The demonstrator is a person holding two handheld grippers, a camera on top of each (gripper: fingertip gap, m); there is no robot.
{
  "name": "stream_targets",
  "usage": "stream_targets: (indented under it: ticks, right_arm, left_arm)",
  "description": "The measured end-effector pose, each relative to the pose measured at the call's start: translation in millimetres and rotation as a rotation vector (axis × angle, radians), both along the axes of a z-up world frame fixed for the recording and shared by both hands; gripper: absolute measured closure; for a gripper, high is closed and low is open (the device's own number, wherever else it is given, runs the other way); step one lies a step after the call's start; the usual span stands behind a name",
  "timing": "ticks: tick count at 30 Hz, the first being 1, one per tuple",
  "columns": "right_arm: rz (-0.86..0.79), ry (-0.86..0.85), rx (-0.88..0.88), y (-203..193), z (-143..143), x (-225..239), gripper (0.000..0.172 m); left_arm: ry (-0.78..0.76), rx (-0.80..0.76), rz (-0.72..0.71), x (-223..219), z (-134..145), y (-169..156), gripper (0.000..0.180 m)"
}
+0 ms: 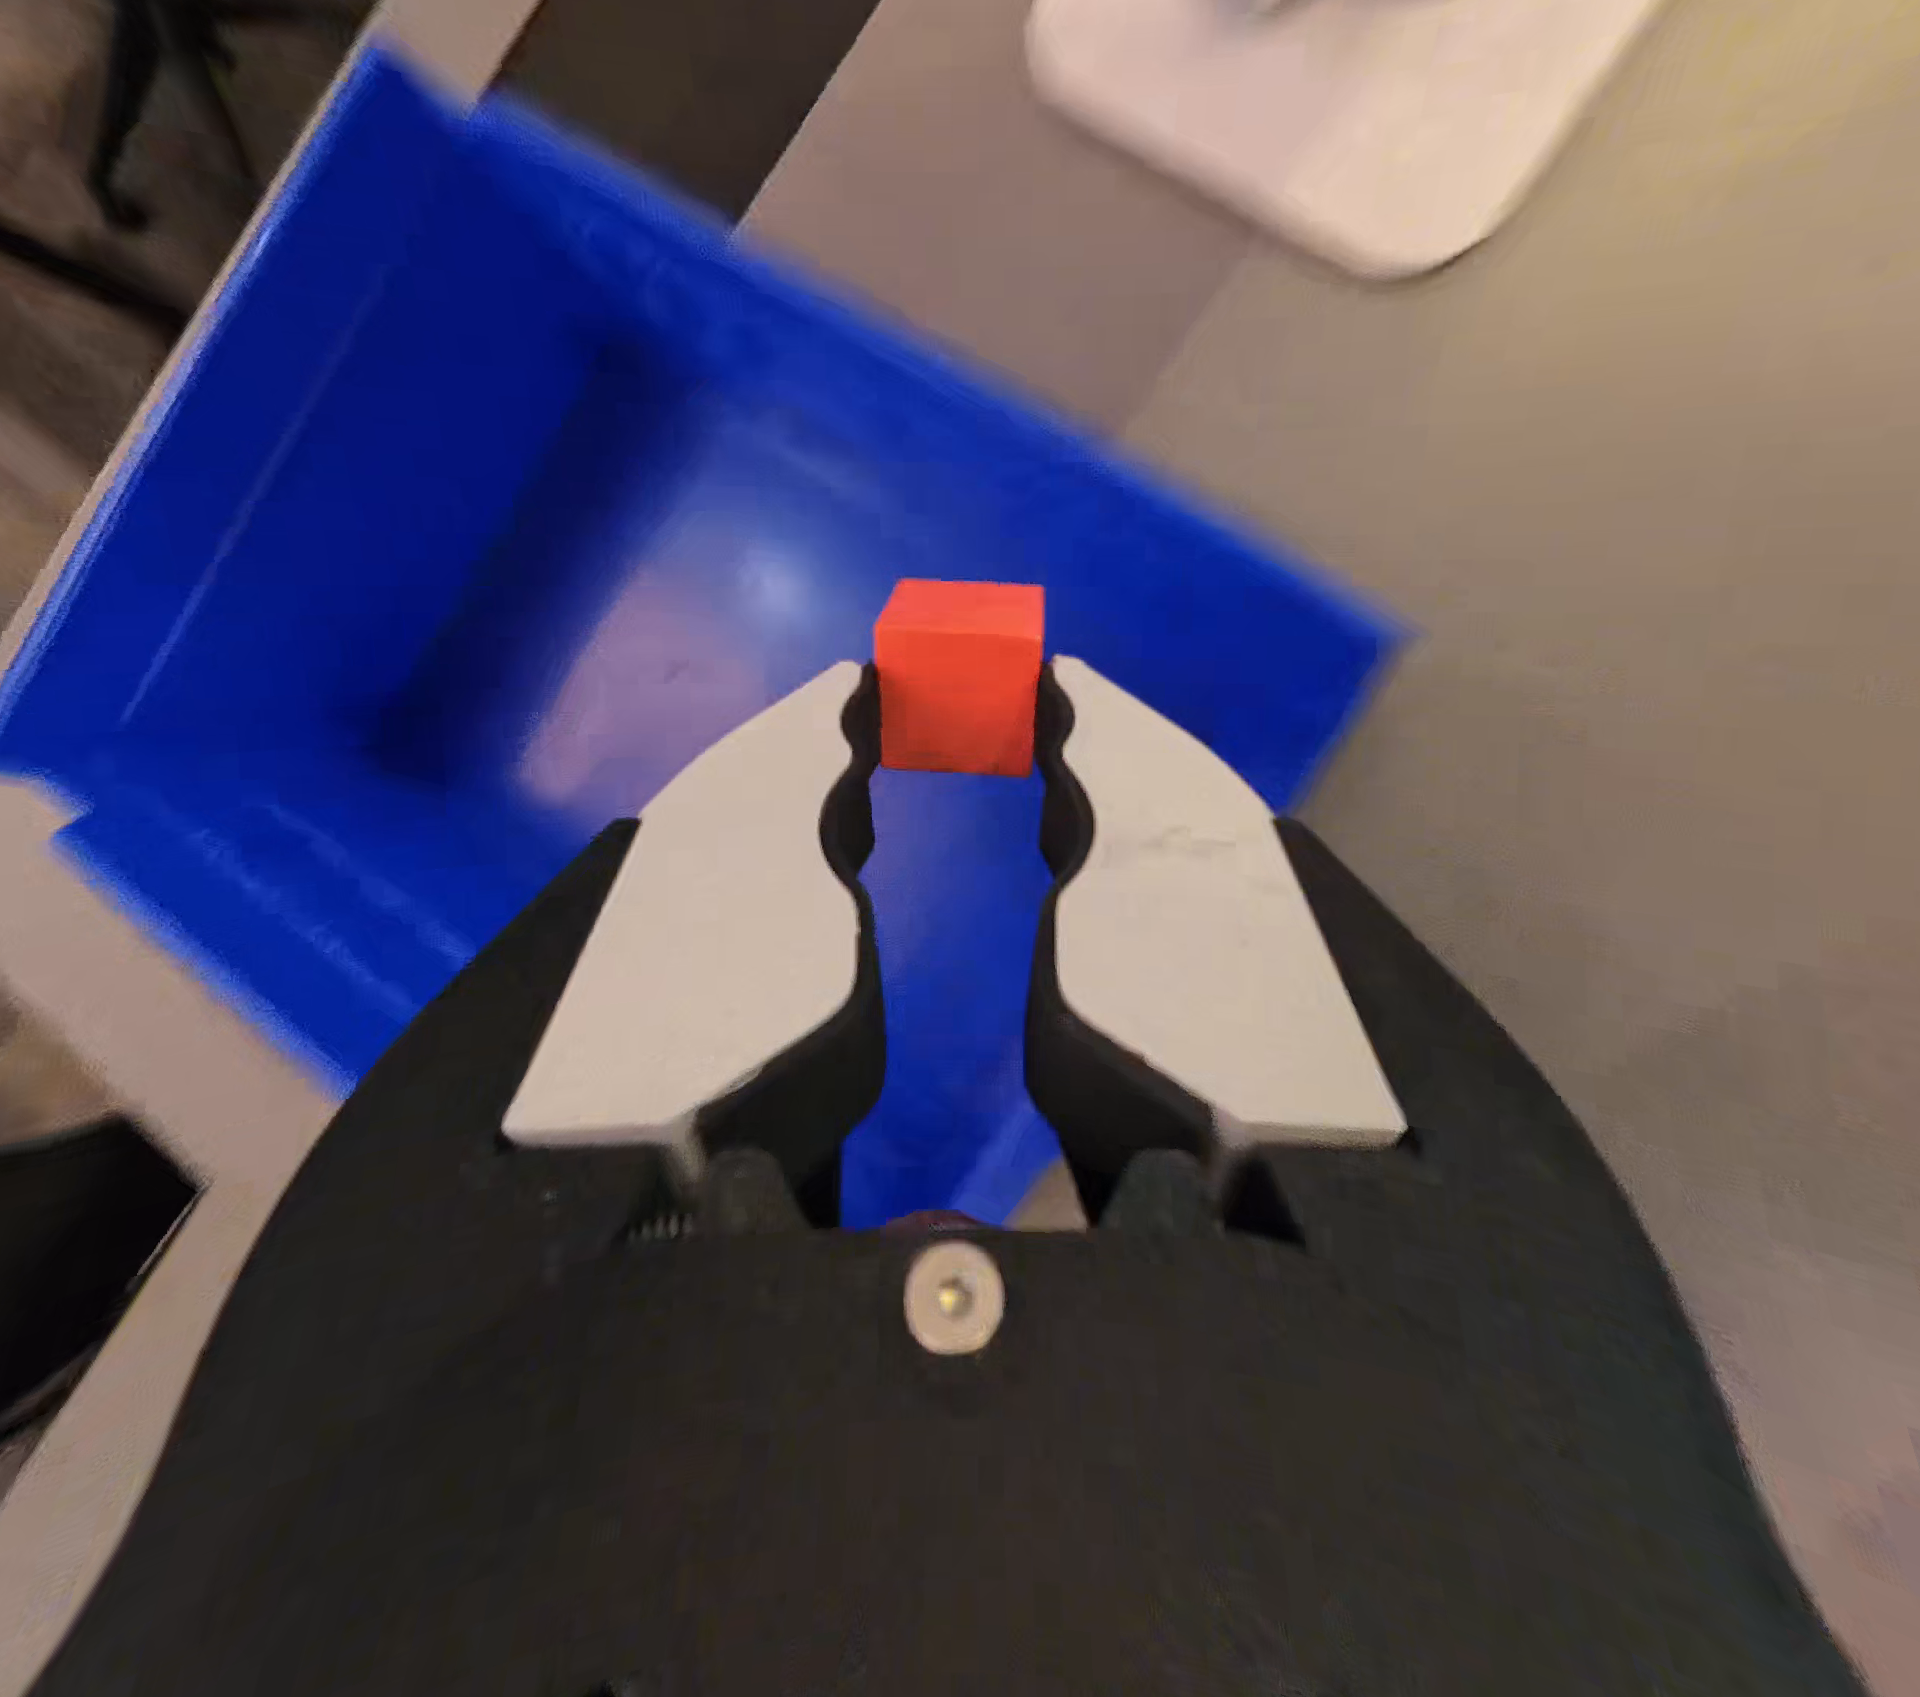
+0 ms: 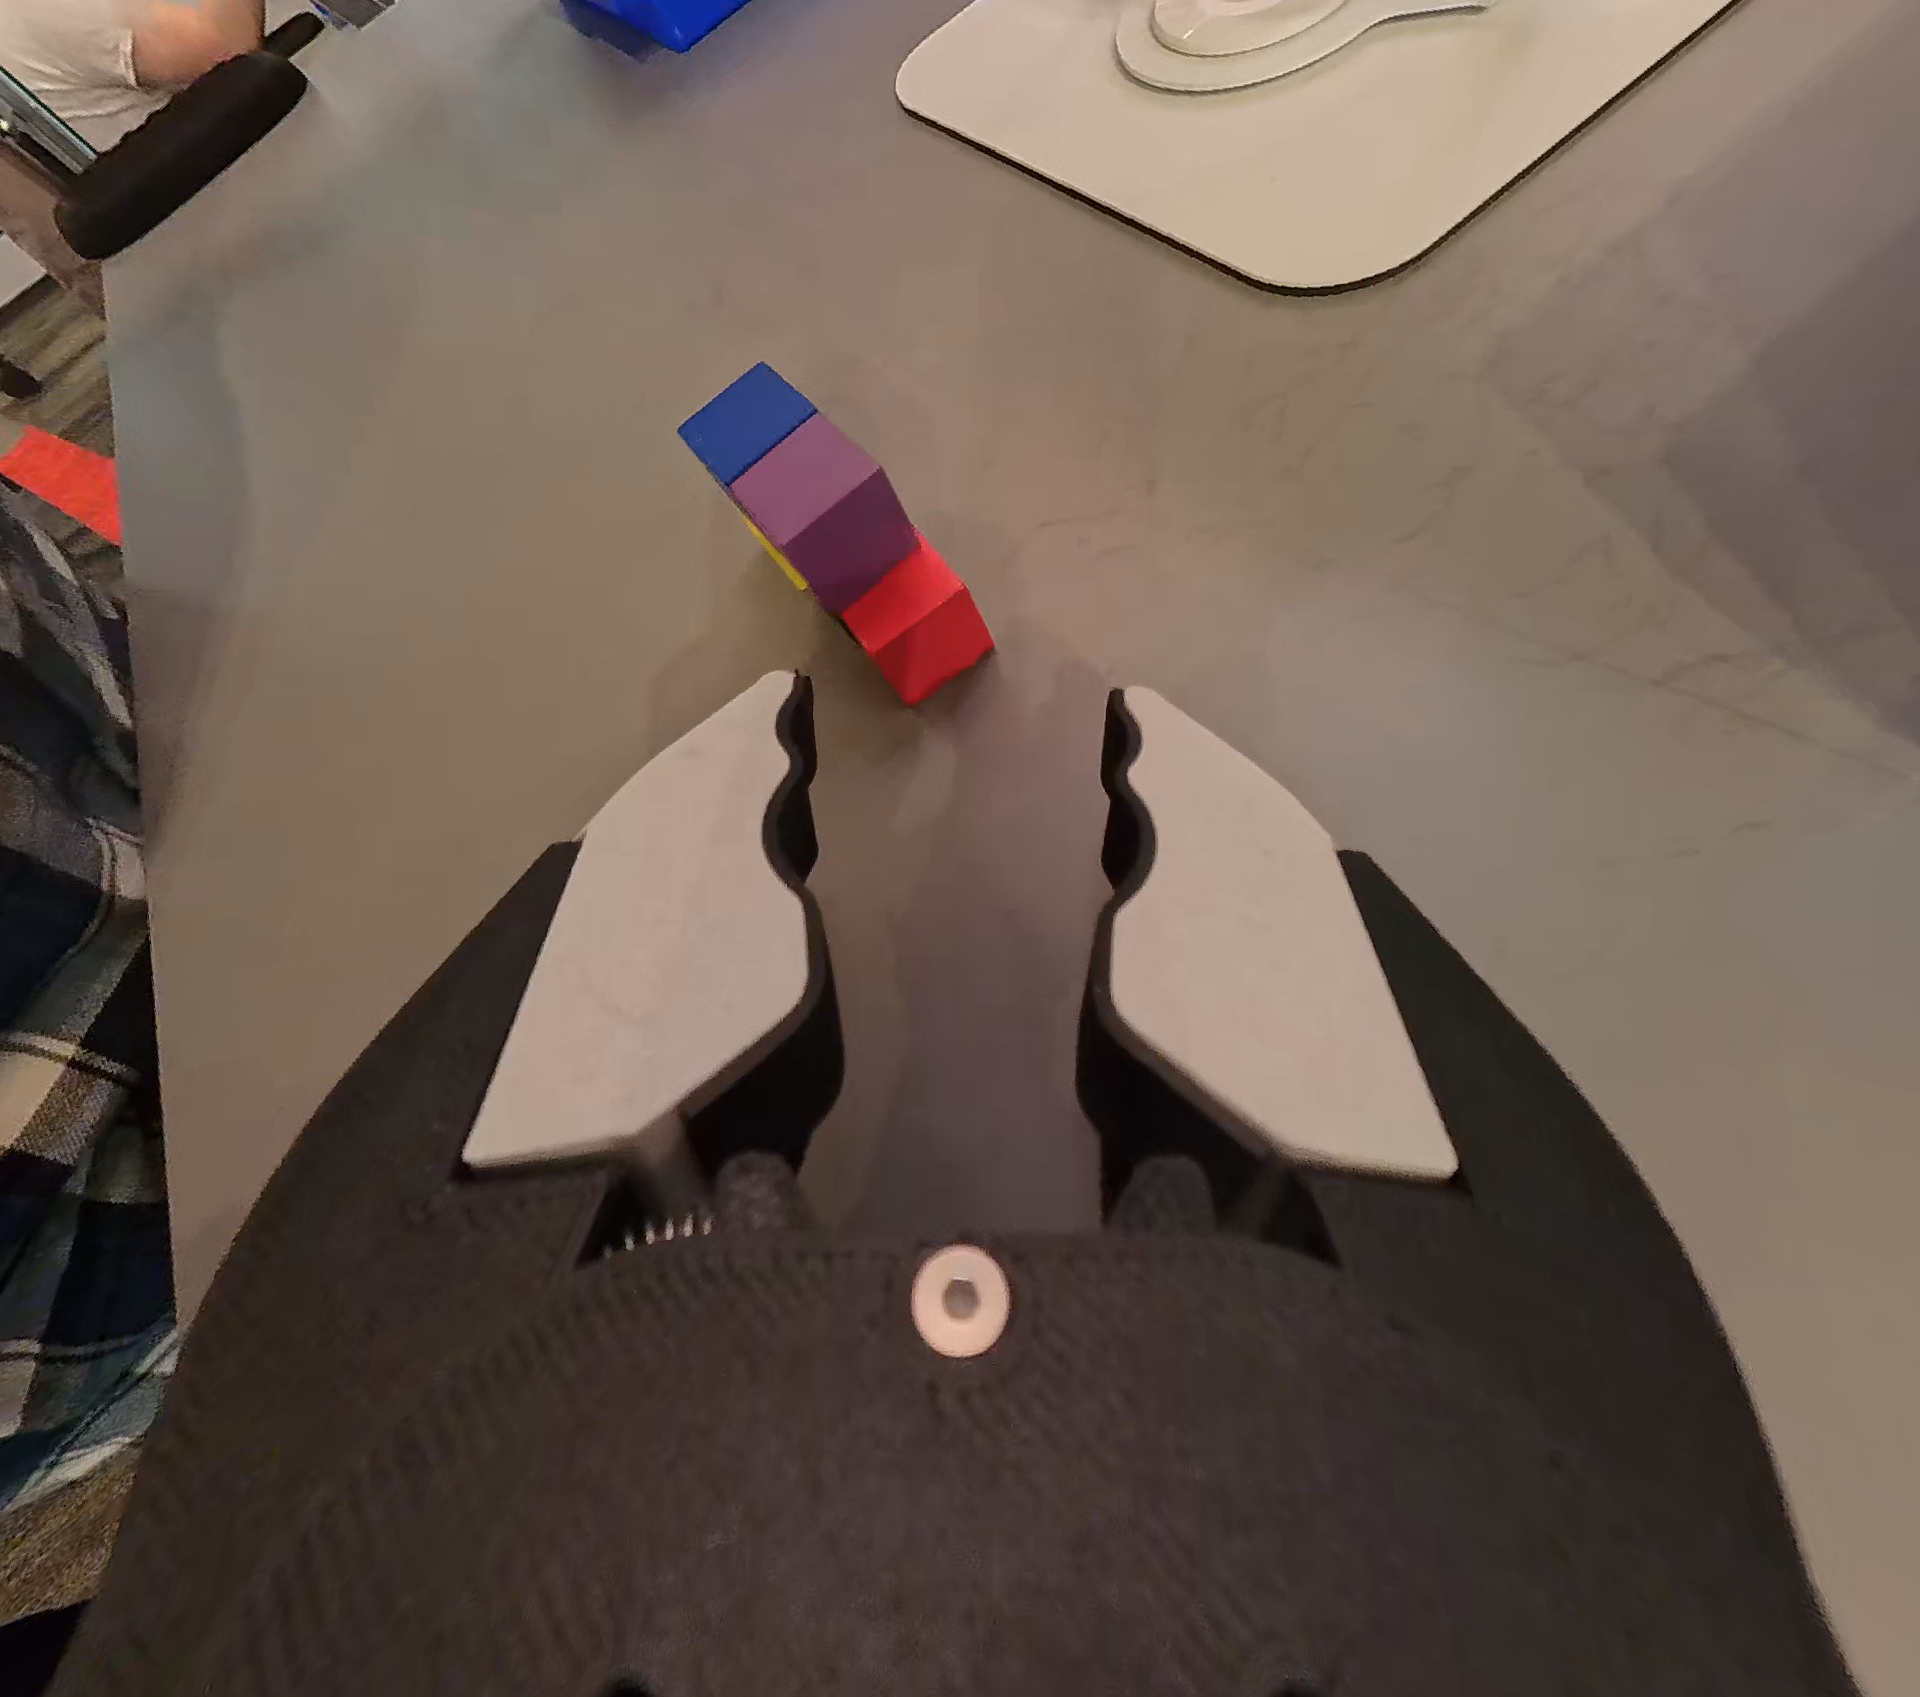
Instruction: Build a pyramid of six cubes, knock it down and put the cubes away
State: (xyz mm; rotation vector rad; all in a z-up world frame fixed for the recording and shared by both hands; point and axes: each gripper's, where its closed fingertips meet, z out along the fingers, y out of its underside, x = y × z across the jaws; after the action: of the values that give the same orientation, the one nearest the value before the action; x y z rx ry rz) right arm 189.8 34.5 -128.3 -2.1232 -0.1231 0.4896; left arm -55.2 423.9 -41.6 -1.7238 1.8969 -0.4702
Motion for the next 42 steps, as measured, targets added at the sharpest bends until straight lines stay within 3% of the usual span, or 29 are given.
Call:
stream_targets:
  ticks: [4, 8, 10, 15, 21, 28, 37, 42]
  right_arm:
    - [-0.006, 0.010, -0.001, -1, 0, 0, 0.120]
    - [0.000, 0.008, 0.004, -1, 1, 0, 0.122]
    - [0.005, 0.004, 0.011, -2, 2, -1, 0.123]
    - [0.010, 0.031, 0.007, -2, 2, -1, 0.124]
    - [0.011, 0.032, 0.017, -2, 4, -1, 0.125]
    - [0.020, 0.017, 0.024, -3, 4, -3, 0.127]
    - [0.023, 0.009, 0.037, -4, 5, -4, 0.130]
    - [0.024, 0.004, 0.044, -4, 6, -4, 0.130]
  left_arm:
    - [-0.225, -0.116, -0.130, 37, 24, -117, 0.153]
    - [-0.359, -0.265, -0.258, 97, 16, -221, 0.153]
    - [-0.385, -0.373, -0.312, 125, 6, -265, 0.153]
    - [-0.385, -0.399, -0.452, 172, -16, -334, 0.153]
    - [-0.264, -0.278, -0.521, 196, -42, -350, 0.153]
    - [0.091, -0.100, -0.587, 189, -58, -341, 0.153]
    - [0.267, 0.037, -0.586, 193, -63, -344, 0.153]
    - [0.318, 0.030, -0.589, 192, -67, -349, 0.153]
